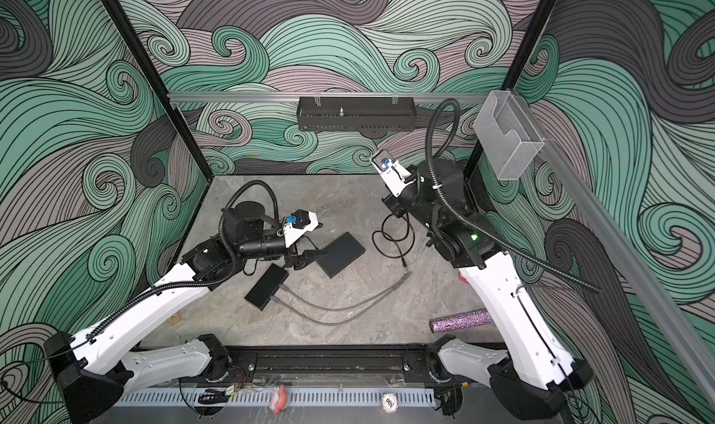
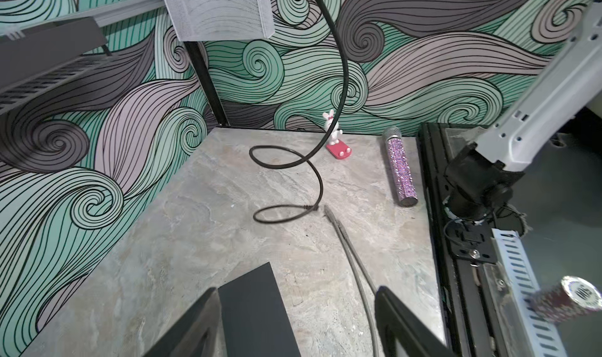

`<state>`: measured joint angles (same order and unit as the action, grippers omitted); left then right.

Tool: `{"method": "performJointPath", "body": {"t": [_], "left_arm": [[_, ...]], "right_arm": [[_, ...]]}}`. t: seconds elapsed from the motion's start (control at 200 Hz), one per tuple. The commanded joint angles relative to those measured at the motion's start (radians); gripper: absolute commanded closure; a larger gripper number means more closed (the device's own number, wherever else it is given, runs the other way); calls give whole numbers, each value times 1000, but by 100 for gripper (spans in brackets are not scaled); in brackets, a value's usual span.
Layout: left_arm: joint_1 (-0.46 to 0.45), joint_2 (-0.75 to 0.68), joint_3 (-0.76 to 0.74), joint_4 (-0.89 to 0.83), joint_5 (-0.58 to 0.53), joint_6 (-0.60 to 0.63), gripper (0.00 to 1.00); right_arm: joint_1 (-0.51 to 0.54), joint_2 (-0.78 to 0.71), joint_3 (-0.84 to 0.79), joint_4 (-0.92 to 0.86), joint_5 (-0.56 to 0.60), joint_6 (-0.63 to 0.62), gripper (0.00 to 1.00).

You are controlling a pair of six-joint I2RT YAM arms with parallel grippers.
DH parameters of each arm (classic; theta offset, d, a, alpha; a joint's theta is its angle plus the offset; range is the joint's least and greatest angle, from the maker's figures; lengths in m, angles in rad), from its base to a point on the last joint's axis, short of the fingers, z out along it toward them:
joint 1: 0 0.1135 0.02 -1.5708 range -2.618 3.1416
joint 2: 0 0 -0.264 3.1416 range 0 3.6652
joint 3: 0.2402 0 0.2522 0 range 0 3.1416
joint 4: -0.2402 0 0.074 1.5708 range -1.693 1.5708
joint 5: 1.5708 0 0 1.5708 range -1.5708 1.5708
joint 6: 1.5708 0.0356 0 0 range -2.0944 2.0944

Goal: Insert the plug into the switch port
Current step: 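Open the left gripper and draw it back while the right holds the plug, then carry the plug with the right gripper toward the switch while the left reaches it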

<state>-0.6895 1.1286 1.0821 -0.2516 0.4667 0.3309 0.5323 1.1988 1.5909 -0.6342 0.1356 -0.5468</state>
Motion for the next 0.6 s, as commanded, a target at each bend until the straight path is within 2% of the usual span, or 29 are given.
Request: {"method": "performJointPath", "body": {"t": [0.0,0.125,0.31,0.435,0.595], "left_arm": [[1,37,33,-16,-100,-38,24],[1,87,86,-91,-170,-51,24],[5,171,110,-122,-262,-92,23],[43,256,155,-172,-237,-139,22],[104,433,244,-262,-198,-213,23]], "right_arm": [[-5,12,-142,35,80,-56,100],[-15,2,-356,87,14,63,100],[-15,-122,-688,269,-178,276,100],[-15,-153,-808,336,-271,342,100],[-15,-166,-889,399,-273,416,100]]}}
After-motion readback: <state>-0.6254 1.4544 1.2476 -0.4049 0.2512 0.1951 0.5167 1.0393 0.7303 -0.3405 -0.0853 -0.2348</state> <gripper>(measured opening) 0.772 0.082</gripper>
